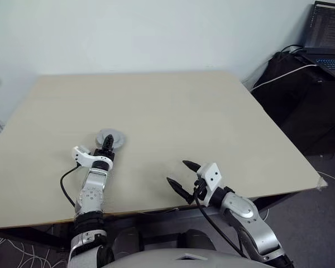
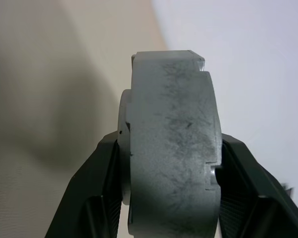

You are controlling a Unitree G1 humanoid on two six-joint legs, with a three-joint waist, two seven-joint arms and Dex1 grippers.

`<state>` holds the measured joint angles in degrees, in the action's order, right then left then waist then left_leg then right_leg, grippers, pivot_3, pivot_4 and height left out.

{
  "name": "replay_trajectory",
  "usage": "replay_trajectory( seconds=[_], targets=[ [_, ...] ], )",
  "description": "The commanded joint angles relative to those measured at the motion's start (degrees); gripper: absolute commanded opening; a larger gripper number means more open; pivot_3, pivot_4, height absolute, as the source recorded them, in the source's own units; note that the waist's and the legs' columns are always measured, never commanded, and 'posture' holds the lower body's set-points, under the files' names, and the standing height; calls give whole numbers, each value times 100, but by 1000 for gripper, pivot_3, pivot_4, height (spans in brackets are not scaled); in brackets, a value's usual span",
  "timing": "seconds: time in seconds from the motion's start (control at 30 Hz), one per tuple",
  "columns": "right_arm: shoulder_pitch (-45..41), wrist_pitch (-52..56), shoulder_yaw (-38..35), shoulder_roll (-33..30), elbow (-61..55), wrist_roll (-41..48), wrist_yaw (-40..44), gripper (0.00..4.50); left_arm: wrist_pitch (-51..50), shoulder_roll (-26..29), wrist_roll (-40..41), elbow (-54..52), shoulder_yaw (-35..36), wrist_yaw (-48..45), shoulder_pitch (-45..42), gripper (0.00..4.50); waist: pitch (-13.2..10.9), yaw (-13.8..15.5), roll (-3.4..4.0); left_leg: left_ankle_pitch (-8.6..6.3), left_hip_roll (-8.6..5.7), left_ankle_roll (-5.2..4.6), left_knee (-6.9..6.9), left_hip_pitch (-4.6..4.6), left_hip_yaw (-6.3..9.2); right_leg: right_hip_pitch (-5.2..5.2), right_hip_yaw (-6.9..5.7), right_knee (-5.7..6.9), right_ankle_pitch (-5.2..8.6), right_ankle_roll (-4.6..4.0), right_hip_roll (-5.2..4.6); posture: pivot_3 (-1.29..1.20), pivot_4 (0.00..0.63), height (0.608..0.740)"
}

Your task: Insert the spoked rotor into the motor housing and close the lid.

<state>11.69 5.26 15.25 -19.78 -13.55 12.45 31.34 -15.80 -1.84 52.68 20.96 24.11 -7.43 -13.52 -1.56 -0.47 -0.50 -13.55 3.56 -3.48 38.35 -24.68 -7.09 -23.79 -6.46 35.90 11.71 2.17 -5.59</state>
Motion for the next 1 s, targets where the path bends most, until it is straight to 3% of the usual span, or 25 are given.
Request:
replay_trajectory(
  seconds=[0.03,0.27,0.5,1.0],
  targets=[
    [-55,-85,-117,20,-94,-25,13,4500,0,69,-242,43,-74,-92,-372,2121,0,-5,-1,0,0,0,0,0,0,0,0,0,0,0,0,0,0,740],
    [-6,52,-143,16,-161,-24,-19,4500,-95,62,-486,236,13,-62,-468,2121,0,-5,-1,0,1,0,0,0,5,1,-3,0,0,0,0,0,0,740],
    [-34,234,-117,34,-202,-13,-27,4500,-288,4,-602,-81,54,137,-195,4419,4,-9,2,0,1,0,3,3,7,5,-3,1,-1,0,-1,0,0,740],
    [-147,465,-56,97,-181,10,75,4500,-1209,-240,-462,-2140,-155,773,1601,4467,33,-74,25,-1,6,1,-3,21,3,8,2,3,0,-1,-2,0,0,740]
  ],
)
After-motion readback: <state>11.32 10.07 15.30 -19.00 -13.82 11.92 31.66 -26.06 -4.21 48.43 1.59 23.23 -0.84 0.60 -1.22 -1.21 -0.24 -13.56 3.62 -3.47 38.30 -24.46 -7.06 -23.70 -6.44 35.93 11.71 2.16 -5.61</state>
